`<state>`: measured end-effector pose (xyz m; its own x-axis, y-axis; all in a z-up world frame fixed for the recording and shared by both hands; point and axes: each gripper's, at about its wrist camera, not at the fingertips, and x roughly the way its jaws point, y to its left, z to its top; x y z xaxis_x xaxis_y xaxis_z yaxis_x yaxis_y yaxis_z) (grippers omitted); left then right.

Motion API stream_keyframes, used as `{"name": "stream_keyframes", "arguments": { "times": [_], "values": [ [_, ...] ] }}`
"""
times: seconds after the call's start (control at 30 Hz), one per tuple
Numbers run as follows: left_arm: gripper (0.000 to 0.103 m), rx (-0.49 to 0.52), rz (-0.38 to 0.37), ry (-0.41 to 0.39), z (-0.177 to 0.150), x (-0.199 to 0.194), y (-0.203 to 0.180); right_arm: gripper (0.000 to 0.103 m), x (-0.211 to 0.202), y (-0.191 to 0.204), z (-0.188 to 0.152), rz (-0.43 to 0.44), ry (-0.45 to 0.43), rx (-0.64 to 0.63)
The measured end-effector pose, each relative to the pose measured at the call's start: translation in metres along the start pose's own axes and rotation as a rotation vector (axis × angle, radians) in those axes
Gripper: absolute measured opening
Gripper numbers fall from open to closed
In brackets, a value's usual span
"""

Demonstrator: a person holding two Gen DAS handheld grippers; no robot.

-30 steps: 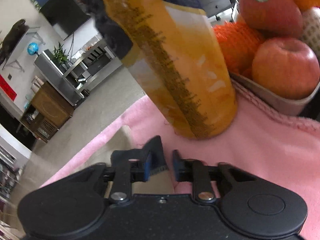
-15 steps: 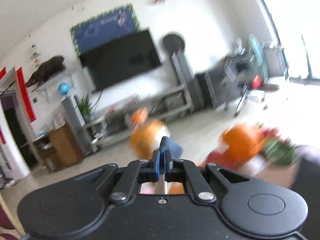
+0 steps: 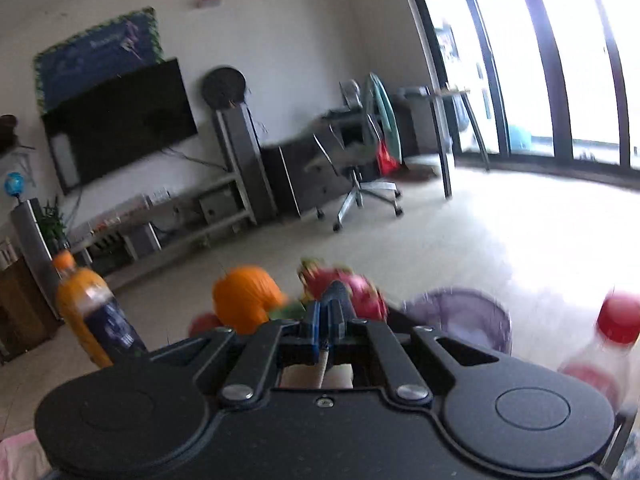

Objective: Fold clothes
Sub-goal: 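Carry the sleeve across the sweatshirt body with the right gripper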

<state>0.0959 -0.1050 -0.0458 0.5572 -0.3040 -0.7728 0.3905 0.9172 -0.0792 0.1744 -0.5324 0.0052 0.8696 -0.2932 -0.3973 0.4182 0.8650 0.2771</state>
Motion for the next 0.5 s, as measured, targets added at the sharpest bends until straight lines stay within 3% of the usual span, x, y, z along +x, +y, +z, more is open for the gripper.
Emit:
{"name": "stream_keyframes", "arguments": {
  "times": [0.13,0.3,0.37,0.4,0.5],
  "values": [
    [0.028,0.018,-0.008,0.042,0.001,0.016,-0.013,0.004,0.028,-0.018,-0.022,-0.026,0.052,0.011],
    [0.028,0.018,-0.029,0.07,0.006,0.029,-0.02,0.005,0.033,-0.04,-0.027,0.002,0.017,0.027],
    [0.028,0.019,-0.03,0.087,0.008,0.035,-0.025,0.013,0.045,-0.05,-0.034,-0.059,0.064,0.046],
    [0.028,0.023,-0.032,0.093,0.008,0.036,-0.027,0.025,0.051,-0.055,-0.036,-0.087,0.103,0.064],
    [0.028,0.042,-0.043,0.09,0.007,0.027,-0.032,0.029,0.048,-0.058,-0.035,-0.092,0.135,0.096]
  ]
}}
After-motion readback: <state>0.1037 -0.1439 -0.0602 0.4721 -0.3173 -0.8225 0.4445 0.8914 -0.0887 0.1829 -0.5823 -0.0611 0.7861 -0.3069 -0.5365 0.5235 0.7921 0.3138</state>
